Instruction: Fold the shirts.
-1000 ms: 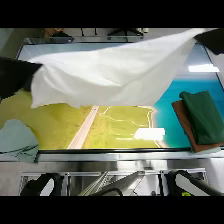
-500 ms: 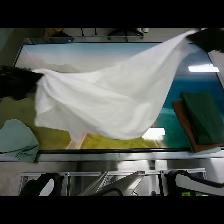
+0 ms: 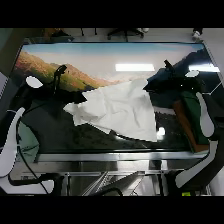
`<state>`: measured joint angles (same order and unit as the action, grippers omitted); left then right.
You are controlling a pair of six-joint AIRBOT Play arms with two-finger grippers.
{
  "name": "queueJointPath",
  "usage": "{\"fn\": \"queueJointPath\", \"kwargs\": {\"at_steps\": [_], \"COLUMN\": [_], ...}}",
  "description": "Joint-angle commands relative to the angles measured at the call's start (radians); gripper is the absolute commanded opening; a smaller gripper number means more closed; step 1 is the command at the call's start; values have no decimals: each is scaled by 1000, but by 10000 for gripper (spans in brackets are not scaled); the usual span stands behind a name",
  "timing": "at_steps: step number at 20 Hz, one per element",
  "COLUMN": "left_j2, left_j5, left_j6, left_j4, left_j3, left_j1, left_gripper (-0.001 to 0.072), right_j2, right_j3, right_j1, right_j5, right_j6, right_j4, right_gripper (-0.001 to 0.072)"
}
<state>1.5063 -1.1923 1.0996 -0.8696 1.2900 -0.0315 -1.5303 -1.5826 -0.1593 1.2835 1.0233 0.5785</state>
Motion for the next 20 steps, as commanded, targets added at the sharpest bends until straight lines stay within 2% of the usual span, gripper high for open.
{"fn": "queueJointPath", "kwargs": {"at_steps": [1, 5, 6, 7, 9, 10, 11, 15, 20], "left_j2": [130, 82, 53, 15, -66, -102, -135, -154, -154], "left_j5": [-184, -328, -336, -323, -266, -223, -160, 65, 277], "left_j6": [50, 72, 76, 75, 47, 32, 13, -27, -28], "left_j4": [-3, -21, -38, -54, -55, -54, -53, -44, -42], "left_j3": [134, 163, 132, 76, -89, -180, -281, -509, -565], "left_j1": [58, 173, 196, 214, 243, 252, 252, 207, 123], "left_gripper": [688, 686, 663, 586, 591, 591, 591, 591, 591], "right_j2": [4, 150, 192, 232, 315, 350, 381, 422, 420], "right_j3": [10, 54, 103, 164, 319, 392, 465, 672, 815], "right_j1": [-61, -202, -227, -249, -278, -284, -288, -288, -286], "right_j5": [19, 117, 117, 117, 108, 92, 72, 14, -26], "right_j6": [8, 57, 66, 66, 65, 66, 66, 64, -1], "right_j4": [-2, 99, 142, 172, 209, 221, 224, 219, 176], "right_gripper": [396, 398, 398, 398, 422, 531, 587, 583, 582]}}
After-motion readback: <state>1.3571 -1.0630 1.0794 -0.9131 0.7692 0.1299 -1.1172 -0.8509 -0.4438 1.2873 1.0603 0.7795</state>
